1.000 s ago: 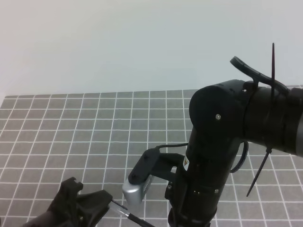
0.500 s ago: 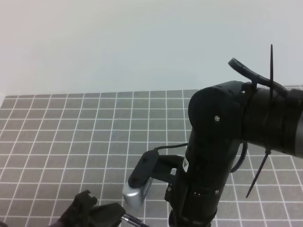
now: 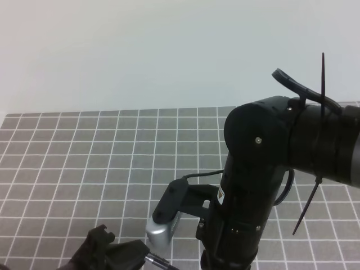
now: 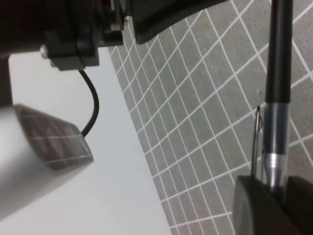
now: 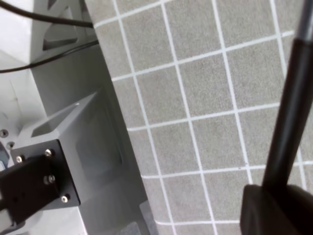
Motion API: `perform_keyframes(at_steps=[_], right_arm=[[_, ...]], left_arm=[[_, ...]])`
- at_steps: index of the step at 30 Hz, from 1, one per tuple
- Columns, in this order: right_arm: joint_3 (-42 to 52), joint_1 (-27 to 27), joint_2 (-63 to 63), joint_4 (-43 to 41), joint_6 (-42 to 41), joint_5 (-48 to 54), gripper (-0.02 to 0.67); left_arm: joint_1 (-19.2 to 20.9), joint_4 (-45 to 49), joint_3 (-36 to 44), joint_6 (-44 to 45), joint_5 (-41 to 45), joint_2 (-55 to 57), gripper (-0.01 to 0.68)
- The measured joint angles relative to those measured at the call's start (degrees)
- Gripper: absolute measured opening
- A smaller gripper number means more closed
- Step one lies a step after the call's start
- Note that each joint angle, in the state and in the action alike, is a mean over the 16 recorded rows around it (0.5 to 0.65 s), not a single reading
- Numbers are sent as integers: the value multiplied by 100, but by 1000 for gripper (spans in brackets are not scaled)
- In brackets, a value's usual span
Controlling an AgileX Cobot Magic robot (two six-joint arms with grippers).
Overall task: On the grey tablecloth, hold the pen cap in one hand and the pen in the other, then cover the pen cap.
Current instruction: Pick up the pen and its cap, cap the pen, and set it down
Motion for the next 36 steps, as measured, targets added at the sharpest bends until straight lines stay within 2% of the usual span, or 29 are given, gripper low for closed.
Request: perform_keyframes(at_steps=[29,36], right_arm=[[0,0,0,-77,2,0,-3],[0,0,0,-298,81,0,-3]], left_arm=[[-37,93,-2,-152,70,-6,2],[-41,79,-2,-307,92,-7,36]])
